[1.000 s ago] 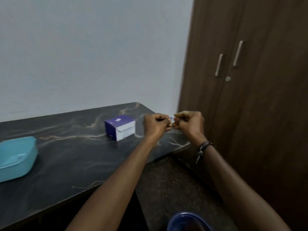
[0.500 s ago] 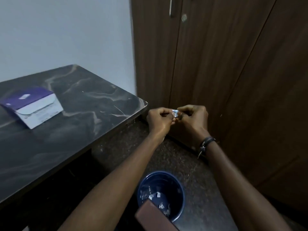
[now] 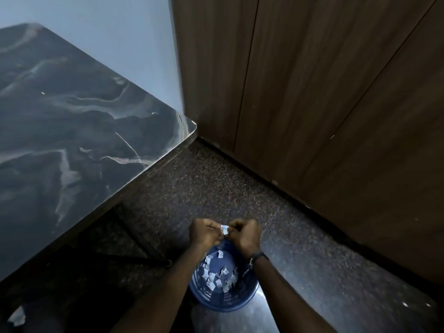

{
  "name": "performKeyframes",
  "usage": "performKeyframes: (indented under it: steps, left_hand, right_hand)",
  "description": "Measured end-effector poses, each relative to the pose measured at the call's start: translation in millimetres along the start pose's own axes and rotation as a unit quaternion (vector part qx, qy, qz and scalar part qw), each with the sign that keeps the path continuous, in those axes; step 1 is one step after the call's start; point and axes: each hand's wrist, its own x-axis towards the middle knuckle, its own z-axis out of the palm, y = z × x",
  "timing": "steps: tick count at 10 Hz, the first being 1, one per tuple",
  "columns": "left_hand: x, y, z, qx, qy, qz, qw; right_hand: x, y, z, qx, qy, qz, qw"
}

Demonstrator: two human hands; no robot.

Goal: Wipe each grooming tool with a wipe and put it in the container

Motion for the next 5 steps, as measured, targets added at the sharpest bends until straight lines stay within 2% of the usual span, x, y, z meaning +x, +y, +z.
performKeyframes:
  steps: [2, 3, 4, 5]
  left_hand:
    - [12, -43, 12, 0.028, 0.0, -0.041, 0.999]
    - [16, -49, 18, 0.03, -0.009, -0.05, 0.998]
    - [15, -48, 22, 0.057, -0.004, -0.058, 0.997]
    - [9, -47, 23, 0.129, 0.004, -0.042, 0.991]
  right_hand:
    - [1, 43, 26, -0.047, -0.025, 0.034, 0.998]
    - [5, 56, 31, -0.051, -0.011, 0.045, 0.998]
    - [6, 64, 33, -0.067, -0.028, 0.044, 0.996]
    - [3, 73, 33, -0.119, -0.071, 0.062, 0.988]
